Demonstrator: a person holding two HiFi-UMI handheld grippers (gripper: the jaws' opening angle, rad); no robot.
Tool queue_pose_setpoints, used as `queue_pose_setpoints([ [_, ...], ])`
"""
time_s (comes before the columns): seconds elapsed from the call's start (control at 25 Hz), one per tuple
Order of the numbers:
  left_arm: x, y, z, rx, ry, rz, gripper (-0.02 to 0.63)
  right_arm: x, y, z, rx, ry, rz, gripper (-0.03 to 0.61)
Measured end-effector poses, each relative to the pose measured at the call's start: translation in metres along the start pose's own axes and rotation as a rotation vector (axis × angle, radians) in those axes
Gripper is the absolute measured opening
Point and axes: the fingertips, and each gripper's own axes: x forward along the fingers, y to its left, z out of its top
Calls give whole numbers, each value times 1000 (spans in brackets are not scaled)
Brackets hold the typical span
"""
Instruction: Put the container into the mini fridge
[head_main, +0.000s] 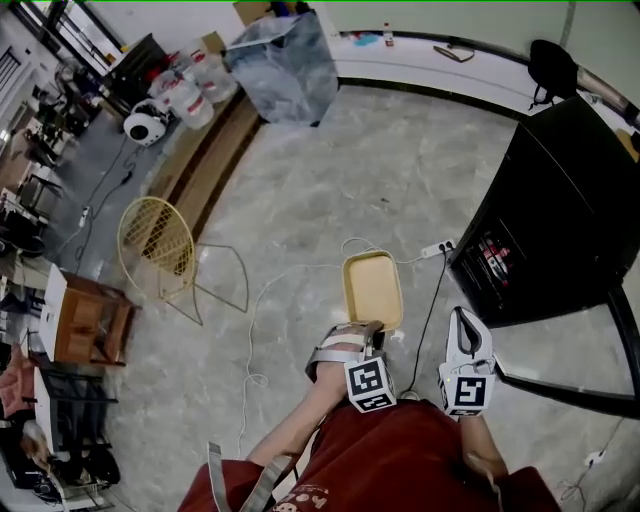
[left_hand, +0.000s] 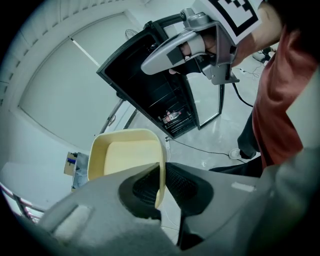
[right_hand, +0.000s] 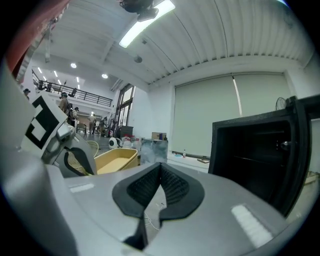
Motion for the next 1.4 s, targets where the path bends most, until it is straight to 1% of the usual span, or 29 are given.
queue_pose_setpoints([
  [0.32, 29, 78, -33, 73, -65, -40, 32, 79, 26, 20, -52, 56, -33, 0],
  [0.52, 52, 111, -50, 122, -102, -74, 32, 116, 24, 23, -45, 84, -112, 0],
  [0.72, 72, 126, -48, 196, -154, -125, 32, 129, 11, 28, -45, 104, -216, 0],
  [0.84, 82, 126, -36, 247, -183, -166, 32, 123, -7, 23, -21, 131, -296, 0],
  [1.0, 96, 123, -9, 349, -223, -211, 32, 106, -35, 14, 12, 151, -403, 0],
  [1.12, 103, 121, 21, 407, -259, -235, 32, 93, -58, 7, 31, 158, -467, 0],
  [1.2, 106, 111, 41, 446, -277, -269, 32, 79, -73, 2, 53, 168, -520, 0],
  [1.28, 112, 102, 64, 499, -297, -294, 32, 64, -91, -4, 74, 164, -584, 0],
  [1.4, 124, 94, 102, 582, -332, -308, 32, 45, -117, -17, 113, 141, -674, 0],
])
